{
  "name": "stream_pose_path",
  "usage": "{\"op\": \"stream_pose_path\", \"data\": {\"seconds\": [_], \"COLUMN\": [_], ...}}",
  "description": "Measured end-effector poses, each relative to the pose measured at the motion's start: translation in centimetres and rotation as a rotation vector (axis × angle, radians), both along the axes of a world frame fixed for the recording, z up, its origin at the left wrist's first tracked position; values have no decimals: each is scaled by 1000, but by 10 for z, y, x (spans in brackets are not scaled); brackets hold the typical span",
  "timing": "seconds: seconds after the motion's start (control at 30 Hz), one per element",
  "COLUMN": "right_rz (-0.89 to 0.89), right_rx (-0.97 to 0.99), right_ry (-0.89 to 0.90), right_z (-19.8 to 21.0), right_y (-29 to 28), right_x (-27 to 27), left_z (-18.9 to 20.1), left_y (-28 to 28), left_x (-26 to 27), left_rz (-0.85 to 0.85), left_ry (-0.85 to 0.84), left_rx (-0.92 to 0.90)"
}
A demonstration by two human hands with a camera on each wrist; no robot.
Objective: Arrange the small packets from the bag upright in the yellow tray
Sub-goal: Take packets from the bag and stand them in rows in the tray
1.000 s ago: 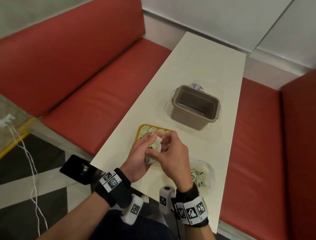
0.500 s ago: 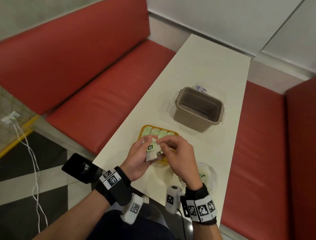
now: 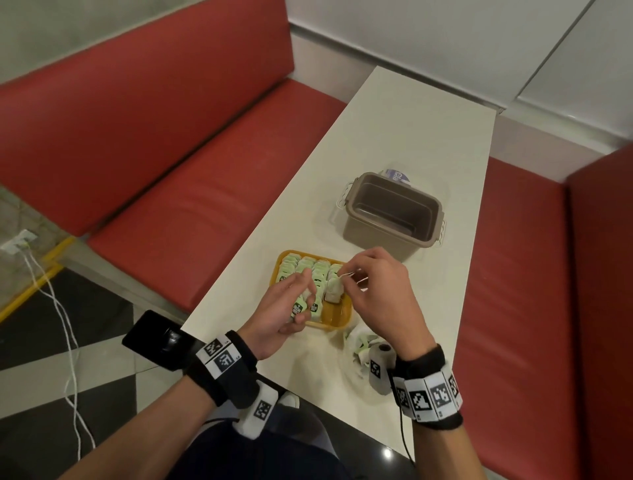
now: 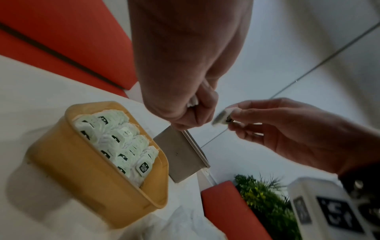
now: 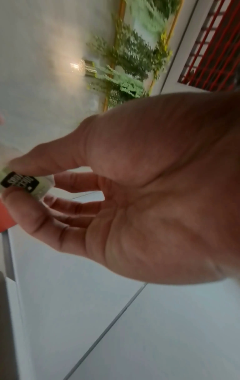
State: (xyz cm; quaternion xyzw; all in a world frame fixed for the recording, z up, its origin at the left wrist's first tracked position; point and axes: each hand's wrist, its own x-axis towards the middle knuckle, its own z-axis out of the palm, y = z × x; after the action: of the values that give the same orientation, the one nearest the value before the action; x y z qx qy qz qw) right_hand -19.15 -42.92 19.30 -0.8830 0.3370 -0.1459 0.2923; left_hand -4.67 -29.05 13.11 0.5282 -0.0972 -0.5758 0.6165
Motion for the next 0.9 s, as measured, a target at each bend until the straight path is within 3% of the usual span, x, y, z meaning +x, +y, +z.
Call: {"op": "stream_pose_path", "data": {"seconds": [0.27, 0.37, 0.47, 0.7, 0.9], "right_rz": [195, 216, 123, 38, -49], "right_rx": [-53, 27, 104, 101, -101], "right_ry": [202, 177, 95, 46, 275], "right_z": [10, 12, 11, -9, -58], "right_y": [-10, -12, -15, -20, -32], "right_x": [2, 5, 5, 12, 21], "left_z": [-2, -4, -8, -15, -31], "left_y": [-5, -5, -6, -6, 10], "left_x": [-8, -7, -7, -2, 18], "left_rz": [-79, -99, -53, 64, 187], "left_ry": [-185, -219, -256, -193, 20], "left_rx": [-73, -95, -108, -28, 46]}}
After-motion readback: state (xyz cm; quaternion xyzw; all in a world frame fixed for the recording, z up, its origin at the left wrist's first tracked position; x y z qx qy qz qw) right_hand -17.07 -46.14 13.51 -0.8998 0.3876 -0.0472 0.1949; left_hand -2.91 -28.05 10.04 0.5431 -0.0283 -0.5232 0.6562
